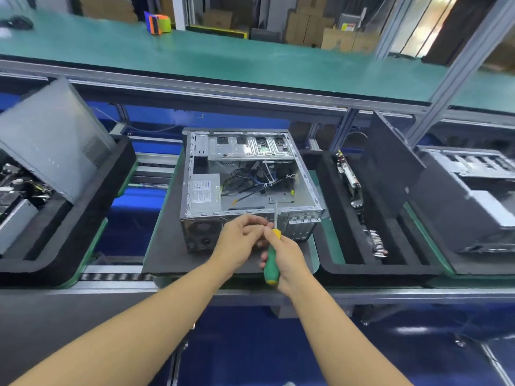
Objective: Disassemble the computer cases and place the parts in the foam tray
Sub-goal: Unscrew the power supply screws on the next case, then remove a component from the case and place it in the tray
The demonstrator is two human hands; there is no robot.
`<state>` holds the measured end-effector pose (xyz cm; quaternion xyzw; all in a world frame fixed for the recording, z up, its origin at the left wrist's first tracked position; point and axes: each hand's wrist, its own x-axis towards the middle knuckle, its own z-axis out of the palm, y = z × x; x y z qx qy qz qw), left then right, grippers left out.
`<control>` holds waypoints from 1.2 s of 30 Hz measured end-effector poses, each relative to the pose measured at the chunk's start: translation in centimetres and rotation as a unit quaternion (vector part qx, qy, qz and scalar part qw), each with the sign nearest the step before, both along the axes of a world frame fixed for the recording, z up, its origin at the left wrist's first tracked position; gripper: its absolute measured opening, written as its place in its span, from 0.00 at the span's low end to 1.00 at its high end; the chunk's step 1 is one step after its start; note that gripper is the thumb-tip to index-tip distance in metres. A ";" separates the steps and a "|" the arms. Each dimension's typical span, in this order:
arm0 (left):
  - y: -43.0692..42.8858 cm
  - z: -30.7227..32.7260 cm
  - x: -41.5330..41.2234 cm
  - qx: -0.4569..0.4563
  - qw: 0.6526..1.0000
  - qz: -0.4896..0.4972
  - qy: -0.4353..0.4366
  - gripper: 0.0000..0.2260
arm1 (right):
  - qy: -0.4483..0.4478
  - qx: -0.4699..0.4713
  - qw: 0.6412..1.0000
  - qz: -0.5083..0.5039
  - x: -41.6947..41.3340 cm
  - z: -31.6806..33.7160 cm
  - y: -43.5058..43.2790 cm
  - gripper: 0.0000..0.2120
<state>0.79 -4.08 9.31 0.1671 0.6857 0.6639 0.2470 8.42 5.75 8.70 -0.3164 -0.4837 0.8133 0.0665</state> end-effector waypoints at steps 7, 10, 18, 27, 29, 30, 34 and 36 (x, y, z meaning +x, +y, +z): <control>11.3 1.8 2.0 -0.063 0.968 -0.099 0.223 0.11 | 0.053 -0.143 0.988 -0.017 2.6 0.9 12.5 0.06; 16.9 1.7 2.3 -0.094 0.942 -0.154 0.281 0.12 | 0.057 -0.132 0.990 -0.003 4.0 0.6 19.0 0.03; 25.5 0.7 1.6 -0.211 0.897 -0.194 0.336 0.19 | -0.124 0.241 0.959 0.083 4.5 -2.4 30.1 0.03; 24.2 2.3 -5.0 -0.316 0.880 -0.135 0.327 0.13 | -0.308 0.324 0.842 0.300 1.6 -5.3 32.9 0.04; 23.3 2.8 -5.8 -0.326 0.881 -0.123 0.319 0.13 | -0.285 0.297 0.879 0.243 1.1 -4.8 33.1 0.03; 22.7 3.1 -6.1 -0.329 0.884 -0.117 0.312 0.13 | -0.257 0.285 0.901 0.204 0.6 -4.3 33.2 0.04; 18.9 4.5 -8.0 -0.333 0.896 -0.057 0.290 0.11 | -0.139 0.287 0.940 0.120 -1.8 -0.7 31.8 0.07; 15.6 5.0 -9.6 -0.364 0.886 -0.026 0.288 0.11 | -0.084 0.293 0.944 0.128 -3.3 1.7 30.0 0.06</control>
